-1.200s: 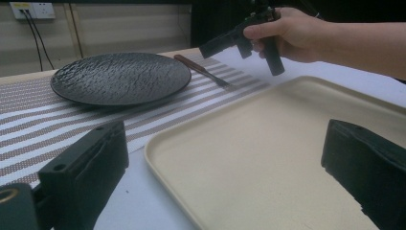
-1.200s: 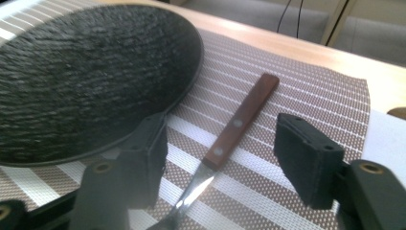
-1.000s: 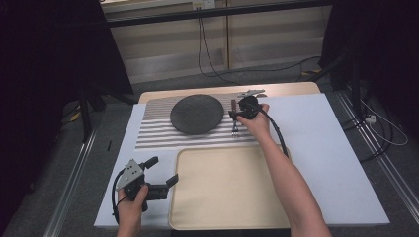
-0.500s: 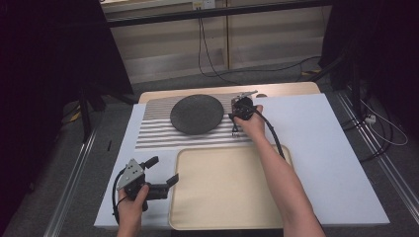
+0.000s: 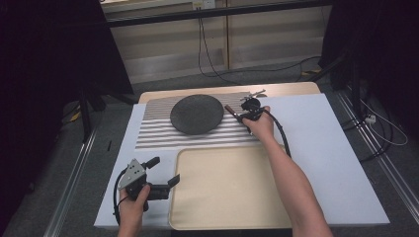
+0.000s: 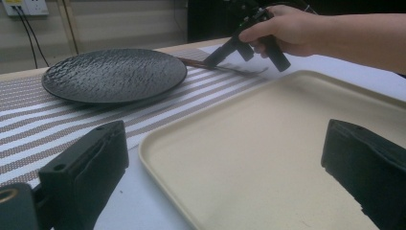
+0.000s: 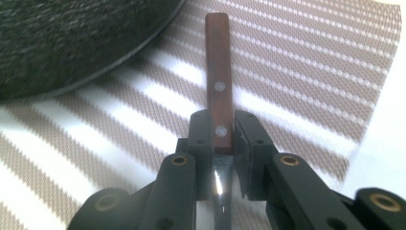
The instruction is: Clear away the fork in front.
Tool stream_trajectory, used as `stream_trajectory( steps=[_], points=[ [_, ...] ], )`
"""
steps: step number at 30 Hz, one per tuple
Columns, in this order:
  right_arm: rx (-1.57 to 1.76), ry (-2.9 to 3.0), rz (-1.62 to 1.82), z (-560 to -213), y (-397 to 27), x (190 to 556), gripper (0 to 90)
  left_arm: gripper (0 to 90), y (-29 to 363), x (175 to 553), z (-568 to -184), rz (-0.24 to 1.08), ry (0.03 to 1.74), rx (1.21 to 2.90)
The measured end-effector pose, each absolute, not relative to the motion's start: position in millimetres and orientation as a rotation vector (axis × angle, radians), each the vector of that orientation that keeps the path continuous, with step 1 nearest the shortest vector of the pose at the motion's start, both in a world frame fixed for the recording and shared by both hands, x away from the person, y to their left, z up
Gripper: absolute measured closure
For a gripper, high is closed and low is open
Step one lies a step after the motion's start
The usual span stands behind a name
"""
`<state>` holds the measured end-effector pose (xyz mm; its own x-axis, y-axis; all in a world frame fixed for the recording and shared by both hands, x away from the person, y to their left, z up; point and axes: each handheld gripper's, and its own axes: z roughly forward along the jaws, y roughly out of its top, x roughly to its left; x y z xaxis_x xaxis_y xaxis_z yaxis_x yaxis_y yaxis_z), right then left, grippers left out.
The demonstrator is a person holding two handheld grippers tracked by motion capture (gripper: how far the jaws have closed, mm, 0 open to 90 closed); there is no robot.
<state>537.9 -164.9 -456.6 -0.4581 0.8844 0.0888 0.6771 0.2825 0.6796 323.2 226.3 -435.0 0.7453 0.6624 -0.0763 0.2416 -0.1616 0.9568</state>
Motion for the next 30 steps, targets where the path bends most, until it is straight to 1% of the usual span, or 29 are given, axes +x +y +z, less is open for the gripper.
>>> stream_trajectory(
  steps=[7,13,16,20,30],
  points=[
    [1.39,2.286,0.938,-456,-179,516,77.7,2.6,225,323,-434,0.443,0.707,1.735],
    [1.377,2.292,0.9,-456,-174,516,73.1,2.6,223,323,-434,0.44,0.711,1.739],
    [1.4,2.271,0.905,-457,-173,515,73.9,2.6,221,324,-435,0.438,0.708,1.741],
    [1.442,2.25,0.918,-458,-174,515,77.4,2.6,219,324,-435,0.429,0.697,1.755],
    [1.443,2.26,0.928,-458,-175,517,78.3,2.6,220,324,-435,0.432,0.698,1.754]
  ],
)
